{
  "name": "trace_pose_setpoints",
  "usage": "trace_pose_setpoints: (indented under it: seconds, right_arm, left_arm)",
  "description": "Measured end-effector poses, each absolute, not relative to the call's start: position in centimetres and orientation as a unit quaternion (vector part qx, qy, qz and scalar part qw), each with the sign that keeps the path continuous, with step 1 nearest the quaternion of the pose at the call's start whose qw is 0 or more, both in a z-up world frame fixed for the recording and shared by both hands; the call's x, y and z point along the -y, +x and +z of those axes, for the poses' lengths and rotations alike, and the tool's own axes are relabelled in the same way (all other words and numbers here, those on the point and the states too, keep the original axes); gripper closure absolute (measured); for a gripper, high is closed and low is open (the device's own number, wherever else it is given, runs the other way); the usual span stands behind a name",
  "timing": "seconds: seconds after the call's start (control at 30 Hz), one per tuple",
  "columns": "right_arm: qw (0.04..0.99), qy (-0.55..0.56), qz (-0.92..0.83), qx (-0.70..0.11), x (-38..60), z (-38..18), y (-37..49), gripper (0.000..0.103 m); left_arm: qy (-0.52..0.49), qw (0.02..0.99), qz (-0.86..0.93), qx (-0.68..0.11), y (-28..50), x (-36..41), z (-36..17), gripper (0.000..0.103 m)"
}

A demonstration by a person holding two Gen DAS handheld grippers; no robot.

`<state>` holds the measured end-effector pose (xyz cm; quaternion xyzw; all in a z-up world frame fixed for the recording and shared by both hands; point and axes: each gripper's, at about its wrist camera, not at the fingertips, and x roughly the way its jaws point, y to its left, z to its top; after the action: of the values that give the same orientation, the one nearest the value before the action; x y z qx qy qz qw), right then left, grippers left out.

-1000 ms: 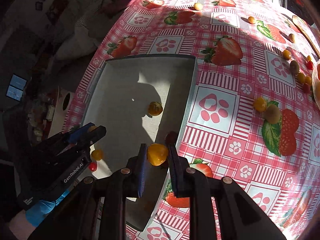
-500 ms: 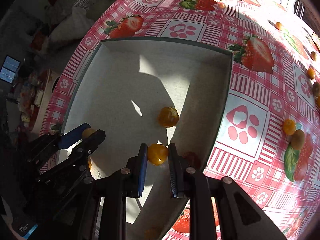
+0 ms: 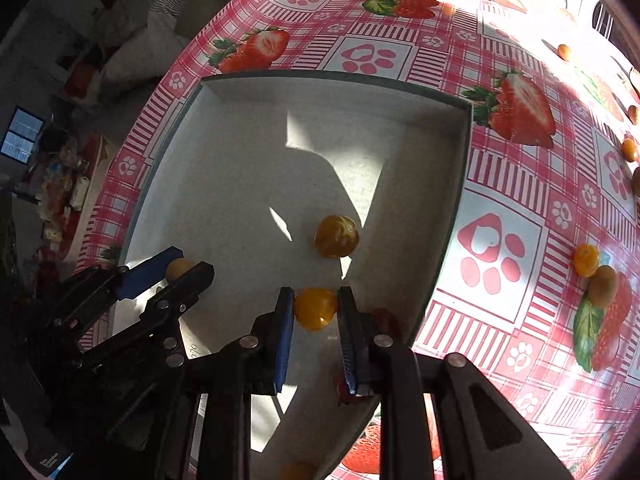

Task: Organize fruits
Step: 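Carry both fruits over the white tray and open both tools to drop them, then grasp a red cherry tomato with the left tool while the right tool grasps a brown fruit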

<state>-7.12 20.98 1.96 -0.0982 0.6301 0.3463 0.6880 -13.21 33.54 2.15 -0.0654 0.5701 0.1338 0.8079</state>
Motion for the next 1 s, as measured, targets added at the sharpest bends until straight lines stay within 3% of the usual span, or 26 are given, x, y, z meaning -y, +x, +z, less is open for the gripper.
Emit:
trace_pose_setpoints:
  seconds: [0.07, 0.1, 0.13, 0.33, 0.8, 1.0]
  right_arm:
    - [0.693, -0.085, 0.351, -0.623, -20.4, 2.9, -7.0, 0.067]
    - [0.697, -0.079, 0.354, -0.618, -20.1, 3.4, -6.9, 0.056]
    - [0.702, -0.072, 0.358, -0.612, -19.8, 4.1, -6.8, 0.047]
    - [0.727, -0.040, 0.350, -0.589, -16.5, 7.1, -6.1, 0.033]
    - [0.740, -0.037, 0.223, -0.634, -1.6, 5.7, -6.3, 0.033]
    - [0.737, -0.085, 0.240, -0.626, 1.8, 5.1, -5.6, 0.033]
  left_arm:
    - [-0.062, 0.808, 0.138, -0.569, -13.2, -33.5, 2.3, 0.043]
    - [-0.059, 0.814, 0.142, -0.561, -13.3, -33.5, 2.6, 0.024]
    - [-0.055, 0.822, 0.145, -0.549, -13.5, -33.4, 3.0, 0.023]
    - [-0.044, 0.826, 0.131, -0.546, -13.6, -32.6, 4.4, 0.023]
    - [-0.036, 0.836, 0.077, -0.542, -16.5, -23.1, 8.0, 0.023]
    - [-0.063, 0.828, 0.085, -0.551, -17.6, -16.9, 8.2, 0.023]
